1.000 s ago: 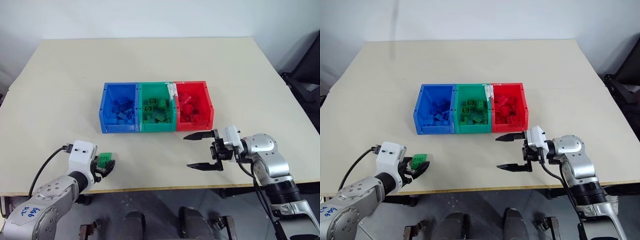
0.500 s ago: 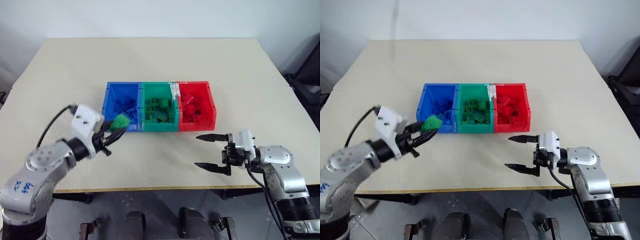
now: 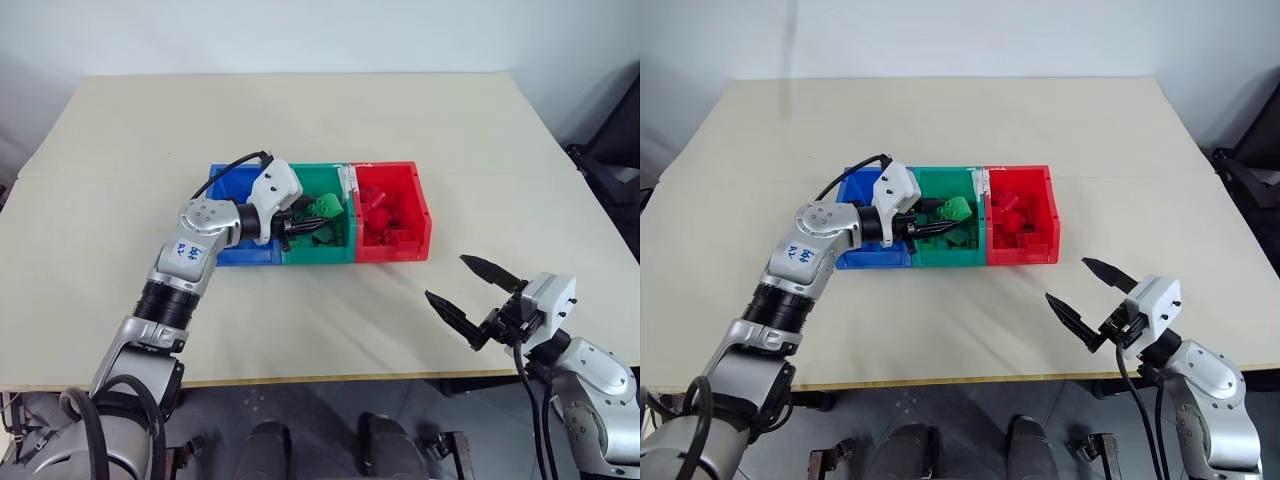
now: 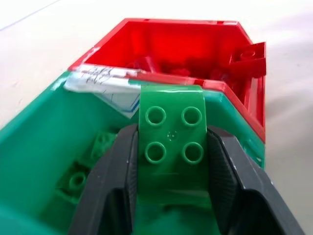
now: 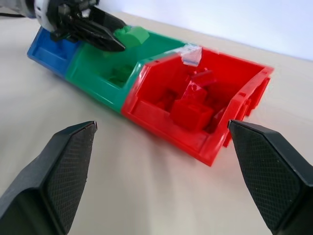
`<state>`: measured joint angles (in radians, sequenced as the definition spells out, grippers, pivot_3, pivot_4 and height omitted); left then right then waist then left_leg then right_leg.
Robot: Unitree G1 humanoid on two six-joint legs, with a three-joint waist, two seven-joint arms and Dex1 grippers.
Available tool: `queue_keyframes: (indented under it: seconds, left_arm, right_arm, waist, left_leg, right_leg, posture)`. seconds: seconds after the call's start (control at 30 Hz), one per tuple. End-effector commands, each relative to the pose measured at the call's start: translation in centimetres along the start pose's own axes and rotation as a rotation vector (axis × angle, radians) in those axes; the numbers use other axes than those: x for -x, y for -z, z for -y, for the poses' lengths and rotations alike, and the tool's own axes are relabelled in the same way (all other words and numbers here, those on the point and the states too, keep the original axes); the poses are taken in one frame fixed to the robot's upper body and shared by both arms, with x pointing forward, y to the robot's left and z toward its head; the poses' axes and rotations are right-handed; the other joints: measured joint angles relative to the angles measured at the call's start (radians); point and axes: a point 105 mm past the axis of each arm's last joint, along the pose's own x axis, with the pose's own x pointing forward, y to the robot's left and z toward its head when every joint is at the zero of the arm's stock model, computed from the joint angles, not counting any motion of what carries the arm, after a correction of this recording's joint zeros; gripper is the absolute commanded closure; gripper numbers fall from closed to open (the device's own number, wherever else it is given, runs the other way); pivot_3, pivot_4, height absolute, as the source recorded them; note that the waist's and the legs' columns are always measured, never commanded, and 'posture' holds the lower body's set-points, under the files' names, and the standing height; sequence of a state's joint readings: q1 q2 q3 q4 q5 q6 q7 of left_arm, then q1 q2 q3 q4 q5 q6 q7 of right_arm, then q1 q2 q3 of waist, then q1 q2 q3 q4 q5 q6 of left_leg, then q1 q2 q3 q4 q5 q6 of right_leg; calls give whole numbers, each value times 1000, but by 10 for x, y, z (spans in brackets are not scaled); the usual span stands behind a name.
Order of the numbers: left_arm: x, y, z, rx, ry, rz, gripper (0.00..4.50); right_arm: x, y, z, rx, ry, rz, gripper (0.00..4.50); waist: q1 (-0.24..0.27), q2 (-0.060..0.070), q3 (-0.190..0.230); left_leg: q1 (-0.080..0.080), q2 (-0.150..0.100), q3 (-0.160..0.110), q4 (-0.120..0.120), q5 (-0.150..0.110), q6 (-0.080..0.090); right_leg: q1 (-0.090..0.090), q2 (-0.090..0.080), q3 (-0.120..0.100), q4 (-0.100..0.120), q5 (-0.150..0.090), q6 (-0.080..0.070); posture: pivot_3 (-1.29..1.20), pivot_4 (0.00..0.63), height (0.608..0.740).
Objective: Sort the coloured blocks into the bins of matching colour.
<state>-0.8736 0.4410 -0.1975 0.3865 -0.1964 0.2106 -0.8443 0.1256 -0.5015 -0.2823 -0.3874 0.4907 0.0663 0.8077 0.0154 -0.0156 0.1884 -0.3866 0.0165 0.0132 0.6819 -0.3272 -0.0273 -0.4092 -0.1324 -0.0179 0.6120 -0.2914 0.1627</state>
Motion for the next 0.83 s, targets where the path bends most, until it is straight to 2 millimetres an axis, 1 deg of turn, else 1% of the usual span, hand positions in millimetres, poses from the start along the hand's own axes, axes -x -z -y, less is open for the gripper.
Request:
queue_keyframes:
  seconds: [0.03, 0.07, 0.1, 0.13, 0.17, 0.2, 0.27, 0.33, 0.37, 0.4, 0.43, 0.5, 0.53, 0.6, 0.63, 0.7, 0.73, 0.83]
  left_arm:
    - [8, -18, -6, -64, -16, 77, 1465]
    - [13, -24, -7, -78, -24, 103, 1143]
    - [26, -27, -8, -95, -36, 121, 855]
    - [35, -30, -8, -108, -42, 129, 550]
    - [47, -28, -8, -117, -52, 121, 315]
    - [54, -27, -7, -122, -57, 113, 315]
    - [77, -23, -4, -140, -75, 91, 315]
    - [118, -9, -2, -160, -151, 29, 315]
    - [143, 3, 3, -164, -186, -24, 315]
    - [159, 9, 8, -168, -203, -63, 315]
    - [172, 14, 13, -172, -226, -98, 315]
    - [197, 24, 38, -103, -232, -101, 315]
    - [207, 28, 46, -68, -257, -110, 315]
    - [219, 34, 54, 7, -316, -127, 315]
    - [223, 36, 57, 19, -338, -130, 315]
    - [228, 38, 62, 25, -366, -142, 315]
    - [231, 42, 66, 42, -401, -146, 315]
    - [231, 48, 75, 53, -459, -151, 315]
  right_arm:
    - [-4, -12, -4, 37, -6, 36, 0]
    - [-5, -12, -5, 38, -18, 37, 0]
    - [-9, -13, -7, 33, -45, 44, 0]
    - [-11, -13, -8, 30, -63, 49, 0]
    - [-14, -13, -10, 31, -92, 48, 0]
    - [-15, -12, -10, 33, -112, 46, 0]
    - [-18, -9, -9, 34, -153, 36, 0]
    - [-24, -4, -7, 44, -233, 10, 0]
    - [-28, -2, -5, 53, -280, -3, 0]
    - [-30, 0, -3, 59, -310, -11, 0]
    - [-31, 1, -1, 64, -340, -18, 0]
    - [-37, 5, 4, 79, -400, -29, 0]
    - [-40, 6, 7, 81, -424, -29, 0]
    - [-44, 6, 11, 80, -463, -24, 0]
    - [-45, 6, 12, 80, -482, -23, 0]
    - [-46, 7, 14, 82, -506, -24, 0]
    - [-48, 8, 15, 86, -517, -28, 0]
    - [-50, 10, 20, 94, -524, -30, 0]
  waist:
    - [1, 0, 0]
    - [1, 0, 0]
    - [-1, 0, 0]
    - [-5, 0, 0]
    - [-11, 0, 0]
    - [-16, 0, 0]
    - [-16, 0, 0]
    - [-21, 0, 0]
    - [-24, 0, 0]
    - [-40, 0, 0]
    - [-41, 1, 1]
    - [-41, 1, 1]
    - [-38, 1, 1]
    - [-31, 0, 1]
    - [-19, 0, 1]
    - [-7, 0, 1]
    - [-4, 0, 1]
    - [-6, 0, 1]
  left_leg:
    - [0, 0, 0, 0, 0, 0]
    - [0, 0, 0, 0, 0, 0]
    - [0, 0, 0, 0, 0, 0]
    - [0, 0, 0, 0, 0, 0]
    - [0, 0, 0, 0, 0, 0]
    - [0, 1, 0, 0, 0, 0]
    - [0, 1, -1, 0, 0, 0]
    - [0, 1, -1, 0, 0, 0]
    - [1, 1, 0, 0, 0, 0]
    - [1, 1, 0, 0, -1, 1]
    - [1, 1, 0, -1, -1, 1]
    - [0, 2, -1, -1, -1, 1]
    - [0, 2, -1, -1, -2, 2]
    - [0, 2, -1, 0, -2, 3]
    - [1, 1, -1, 0, -3, 3]
    - [1, 1, -2, 1, -2, 3]
    - [1, 1, -3, 1, -2, 3]
    - [1, 1, -1, 1, -2, 3]
  right_leg:
    - [0, 0, 0, 0, 0, 0]
    - [0, 0, 0, 0, 0, 0]
    - [0, 0, 0, 0, 0, 0]
    - [0, 0, 0, 0, 0, 0]
    - [0, 0, 0, 1, 0, 0]
    - [0, 0, 0, 0, 0, 0]
    - [0, 0, 0, 1, 0, 0]
    - [0, 0, 1, 1, 0, 0]
    - [0, 0, 1, 1, 0, 0]
    - [0, 0, 1, 0, 0, 0]
    - [0, 0, 2, 0, 0, 0]
    - [0, 0, 0, 0, 0, -1]
    - [0, 0, 0, 0, 0, -1]
    - [1, -1, 0, 0, 0, -1]
    - [1, -2, 0, 0, 0, -1]
    - [2, -2, -1, 0, 0, -1]
    - [2, -2, -1, 0, 0, -1]
    - [2, -1, 0, 0, 0, -1]
  posture:
    - [0, 150, 740]
    - [0, 150, 740]
    - [0, 150, 740]
    - [0, 150, 740]
    - [0, 150, 740]
    - [0, 150, 740]
    - [0, 150, 740]
    - [0, 150, 740]
    - [0, 150, 740]
    - [0, 150, 740]
    - [0, 150, 740]
    - [0, 150, 740]
    - [0, 150, 740]
    - [0, 150, 740]
    - [0, 150, 740]
    - [0, 150, 740]
    - [0, 150, 740]
    - [0, 150, 740]
